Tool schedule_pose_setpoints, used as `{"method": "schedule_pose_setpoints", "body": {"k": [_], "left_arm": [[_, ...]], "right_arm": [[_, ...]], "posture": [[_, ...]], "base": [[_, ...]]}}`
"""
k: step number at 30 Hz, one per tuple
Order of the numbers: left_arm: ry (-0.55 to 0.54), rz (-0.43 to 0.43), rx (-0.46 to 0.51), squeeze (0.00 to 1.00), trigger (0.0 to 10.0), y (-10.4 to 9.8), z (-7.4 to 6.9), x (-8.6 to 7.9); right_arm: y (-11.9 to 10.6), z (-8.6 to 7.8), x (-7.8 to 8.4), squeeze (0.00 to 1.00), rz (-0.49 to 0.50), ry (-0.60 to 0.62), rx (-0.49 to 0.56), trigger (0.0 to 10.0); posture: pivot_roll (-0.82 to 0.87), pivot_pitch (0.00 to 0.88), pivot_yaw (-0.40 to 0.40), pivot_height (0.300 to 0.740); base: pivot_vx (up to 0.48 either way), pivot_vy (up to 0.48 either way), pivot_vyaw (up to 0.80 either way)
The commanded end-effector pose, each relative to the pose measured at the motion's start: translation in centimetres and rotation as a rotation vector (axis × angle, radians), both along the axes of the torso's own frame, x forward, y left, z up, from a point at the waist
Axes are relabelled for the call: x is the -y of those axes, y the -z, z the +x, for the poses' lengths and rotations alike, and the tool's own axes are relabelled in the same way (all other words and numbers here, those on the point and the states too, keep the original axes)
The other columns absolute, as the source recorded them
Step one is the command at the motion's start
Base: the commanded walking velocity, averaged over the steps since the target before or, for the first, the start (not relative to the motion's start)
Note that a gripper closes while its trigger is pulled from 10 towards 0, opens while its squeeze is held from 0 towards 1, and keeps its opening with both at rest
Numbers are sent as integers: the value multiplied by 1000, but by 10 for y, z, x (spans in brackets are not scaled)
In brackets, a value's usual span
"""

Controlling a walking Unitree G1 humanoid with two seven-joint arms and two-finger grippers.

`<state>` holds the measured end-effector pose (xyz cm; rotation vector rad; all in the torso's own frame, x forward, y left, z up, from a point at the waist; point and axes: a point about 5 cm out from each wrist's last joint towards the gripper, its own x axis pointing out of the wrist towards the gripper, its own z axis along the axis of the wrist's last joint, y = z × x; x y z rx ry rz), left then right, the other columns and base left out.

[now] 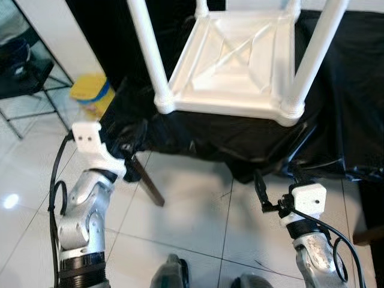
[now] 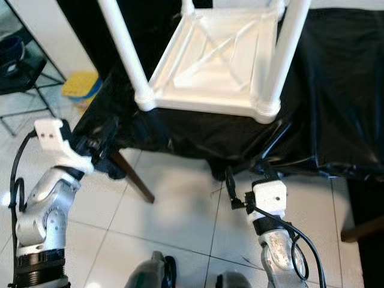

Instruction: Building children table

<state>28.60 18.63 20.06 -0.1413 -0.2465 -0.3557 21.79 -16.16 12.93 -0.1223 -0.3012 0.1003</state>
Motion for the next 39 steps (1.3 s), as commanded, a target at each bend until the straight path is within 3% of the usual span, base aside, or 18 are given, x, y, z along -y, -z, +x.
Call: {"method": "schedule_pose_setpoints", "body": {"k": [1, 23, 39], "left_arm": [[-14, 20, 1, 0, 10000, 0, -1, -4], [-14, 5, 21, 0, 10000, -6, 2, -9], [6, 12, -3, 0, 10000, 1, 1, -6]], "right_arm": [[3, 0, 0, 0, -3, 10, -22, 10000], [-6, 12, 2, 0, -18, 27, 15, 10000], [-8, 23, 6, 0, -34, 75, 20, 10000]], "posture": [[-76, 169, 61, 740], [-76, 157, 50, 740], [-78, 133, 44, 740]], "base": [[0, 0, 0], [0, 0, 0], [0, 0, 0]]}}
